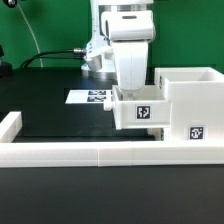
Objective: Assemble drawer
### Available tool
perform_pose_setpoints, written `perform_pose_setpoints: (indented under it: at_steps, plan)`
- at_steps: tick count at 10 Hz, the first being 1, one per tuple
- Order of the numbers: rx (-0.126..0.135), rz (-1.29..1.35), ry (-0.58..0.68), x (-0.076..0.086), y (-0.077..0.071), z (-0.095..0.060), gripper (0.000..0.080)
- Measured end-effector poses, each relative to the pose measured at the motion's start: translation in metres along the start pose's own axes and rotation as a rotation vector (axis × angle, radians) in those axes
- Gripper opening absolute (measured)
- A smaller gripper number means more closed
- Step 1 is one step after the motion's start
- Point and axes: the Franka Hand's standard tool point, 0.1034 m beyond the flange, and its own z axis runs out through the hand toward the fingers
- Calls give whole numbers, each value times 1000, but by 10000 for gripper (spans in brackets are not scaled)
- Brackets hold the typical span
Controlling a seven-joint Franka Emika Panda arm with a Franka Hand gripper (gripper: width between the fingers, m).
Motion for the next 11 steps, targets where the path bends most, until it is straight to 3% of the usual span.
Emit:
perform_pose_setpoints:
  at_steps: [6, 9, 11]
  plan:
    - [-2, 1, -2, 0, 0, 0, 42]
    - [36, -63, -53, 1, 4, -3, 42]
    - [38, -74, -62, 0, 5, -3, 42]
